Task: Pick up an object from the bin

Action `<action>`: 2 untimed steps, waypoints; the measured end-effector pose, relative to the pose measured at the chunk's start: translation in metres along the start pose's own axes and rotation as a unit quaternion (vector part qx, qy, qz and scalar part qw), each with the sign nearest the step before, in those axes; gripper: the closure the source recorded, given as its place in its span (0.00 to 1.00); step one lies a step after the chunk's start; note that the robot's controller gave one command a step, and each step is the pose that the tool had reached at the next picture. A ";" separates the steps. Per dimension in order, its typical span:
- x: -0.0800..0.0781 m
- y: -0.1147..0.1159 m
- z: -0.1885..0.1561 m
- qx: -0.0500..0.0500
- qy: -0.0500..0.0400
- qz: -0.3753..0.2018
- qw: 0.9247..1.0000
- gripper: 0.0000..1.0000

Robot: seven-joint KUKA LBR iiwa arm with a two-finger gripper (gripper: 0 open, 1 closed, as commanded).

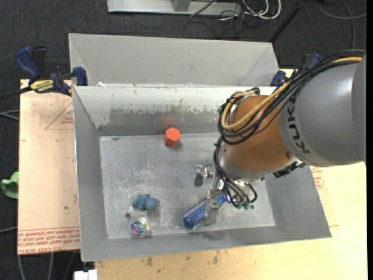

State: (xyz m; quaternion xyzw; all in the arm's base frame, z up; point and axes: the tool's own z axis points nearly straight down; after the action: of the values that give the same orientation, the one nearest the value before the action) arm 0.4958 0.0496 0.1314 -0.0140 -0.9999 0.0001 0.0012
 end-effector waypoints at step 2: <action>0.016 0.003 0.062 -0.001 -0.001 -0.043 0.999 1.00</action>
Offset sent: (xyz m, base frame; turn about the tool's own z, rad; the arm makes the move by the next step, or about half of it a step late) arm -0.0162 0.0035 -0.0614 -0.0884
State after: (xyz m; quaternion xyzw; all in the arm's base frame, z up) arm 0.4796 0.0533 0.0693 0.0289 -0.9996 -0.0006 0.0001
